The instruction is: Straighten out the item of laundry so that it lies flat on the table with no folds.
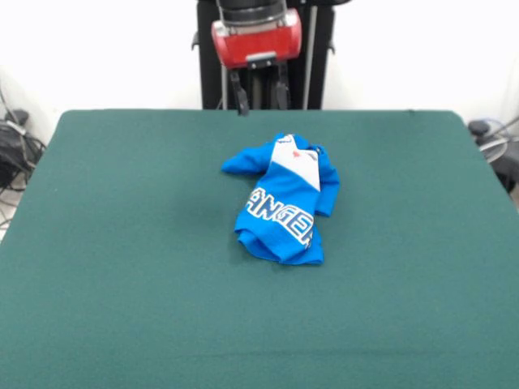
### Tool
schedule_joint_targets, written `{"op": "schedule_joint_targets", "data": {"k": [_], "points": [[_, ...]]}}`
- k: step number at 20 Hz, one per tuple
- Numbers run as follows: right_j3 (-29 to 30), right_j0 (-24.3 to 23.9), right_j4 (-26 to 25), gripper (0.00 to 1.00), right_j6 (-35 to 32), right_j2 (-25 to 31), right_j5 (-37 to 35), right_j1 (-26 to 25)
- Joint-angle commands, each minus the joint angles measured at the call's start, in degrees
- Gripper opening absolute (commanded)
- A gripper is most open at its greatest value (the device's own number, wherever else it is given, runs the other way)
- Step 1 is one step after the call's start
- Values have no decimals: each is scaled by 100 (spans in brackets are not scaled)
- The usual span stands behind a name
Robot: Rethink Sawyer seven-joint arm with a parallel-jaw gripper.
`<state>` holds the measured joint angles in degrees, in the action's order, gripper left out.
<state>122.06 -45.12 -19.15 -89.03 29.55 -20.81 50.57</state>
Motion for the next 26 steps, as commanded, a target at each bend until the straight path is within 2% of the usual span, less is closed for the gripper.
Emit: {"op": "schedule_joint_targets", "data": {"k": [1, 4, 9, 13, 16, 21, 23, 26], "points": [[-459, 32, -286, 100, 133, 506, -26, -484], [-765, -73, -585, 100, 336, 436, 153, -1102], [-1184, -227, -992, 100, 609, 451, 183, -1671], [-1321, -186, -1257, 100, 510, 384, 405, -1990], [-1447, 10, -1685, 100, 293, 117, 752, -2179], [-2003, 812, -2589, 100, -373, -1055, 1473, -2600], [-2148, 908, -2785, 100, -343, -1206, 1488, -2760], [-2188, 813, -2922, 100, -56, -1098, 1159, -2930]]}}
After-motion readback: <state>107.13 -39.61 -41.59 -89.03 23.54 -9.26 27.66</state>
